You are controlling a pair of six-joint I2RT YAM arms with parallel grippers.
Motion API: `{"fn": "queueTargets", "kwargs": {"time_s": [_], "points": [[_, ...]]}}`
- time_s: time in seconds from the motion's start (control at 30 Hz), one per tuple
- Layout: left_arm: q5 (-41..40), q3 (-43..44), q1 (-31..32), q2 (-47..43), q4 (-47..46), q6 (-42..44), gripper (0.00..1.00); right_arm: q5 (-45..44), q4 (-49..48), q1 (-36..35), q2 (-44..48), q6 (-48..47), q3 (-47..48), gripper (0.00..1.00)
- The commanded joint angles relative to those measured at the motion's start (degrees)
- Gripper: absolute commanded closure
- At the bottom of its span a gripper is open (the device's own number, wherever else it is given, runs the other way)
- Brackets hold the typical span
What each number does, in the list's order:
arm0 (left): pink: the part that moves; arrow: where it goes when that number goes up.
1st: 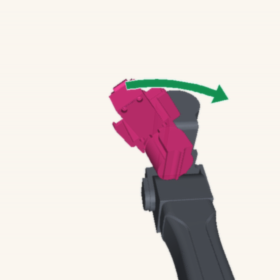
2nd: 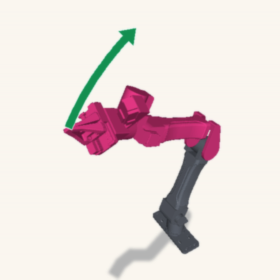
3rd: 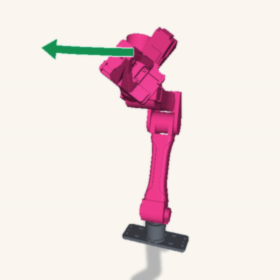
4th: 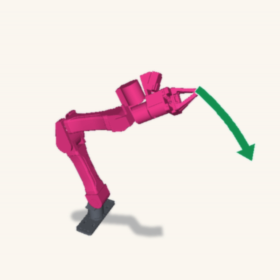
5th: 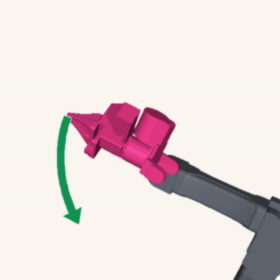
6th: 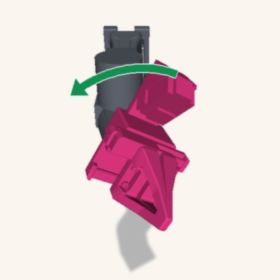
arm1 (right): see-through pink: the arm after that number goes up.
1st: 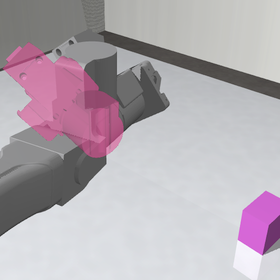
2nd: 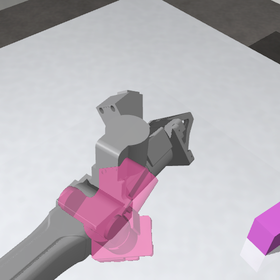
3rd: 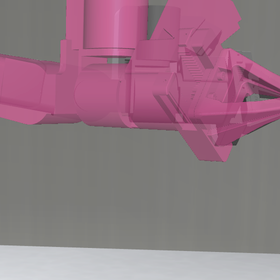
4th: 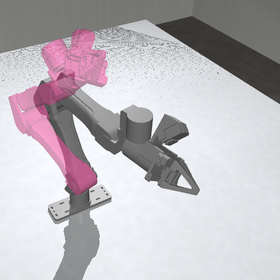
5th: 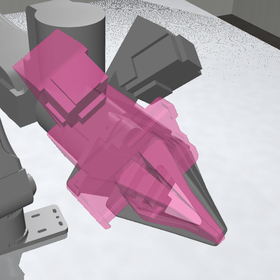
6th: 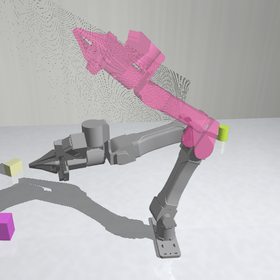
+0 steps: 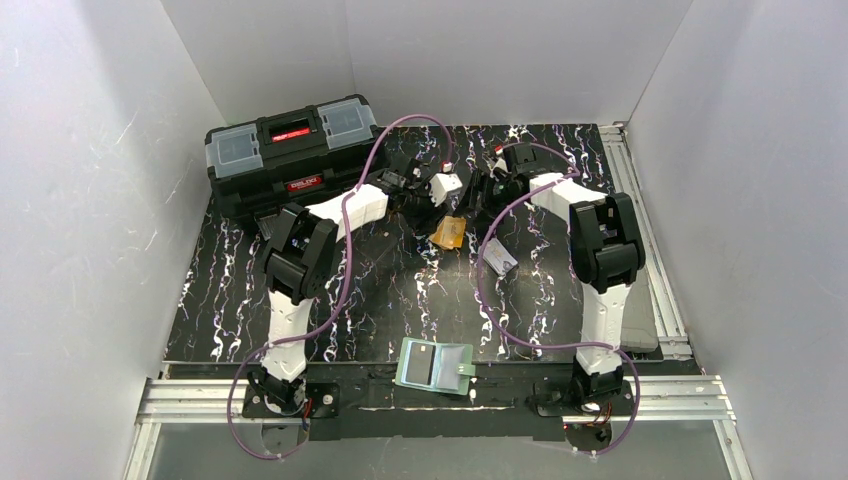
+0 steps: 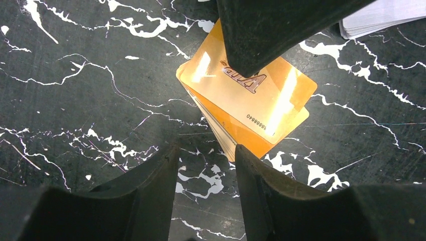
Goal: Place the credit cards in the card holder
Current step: Pick up the credit card from the center of the board.
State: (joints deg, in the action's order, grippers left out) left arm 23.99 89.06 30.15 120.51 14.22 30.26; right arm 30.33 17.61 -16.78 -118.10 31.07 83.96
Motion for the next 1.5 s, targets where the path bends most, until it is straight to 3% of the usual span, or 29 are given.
{"fn": "queueTargets", "kwargs": {"time_s": [0.0,0.93,1.47], "points": [[2.62,2.19,-0.36,-1.16,0.57,-2.31,0.57,1.58,-2.00,0.16,-1.45,0.14,0.49,0.28],[4.60,3.51,-0.18,3.01,-0.96,-0.60,0.58,5.46,-8.11,-0.19,-3.21,3.39,-5.99,0.38],[4.48,1.70,0.21,-0.97,-3.55,-0.84,0.59,5.31,-8.90,-0.80,-2.70,3.84,-7.39,0.39]]}}
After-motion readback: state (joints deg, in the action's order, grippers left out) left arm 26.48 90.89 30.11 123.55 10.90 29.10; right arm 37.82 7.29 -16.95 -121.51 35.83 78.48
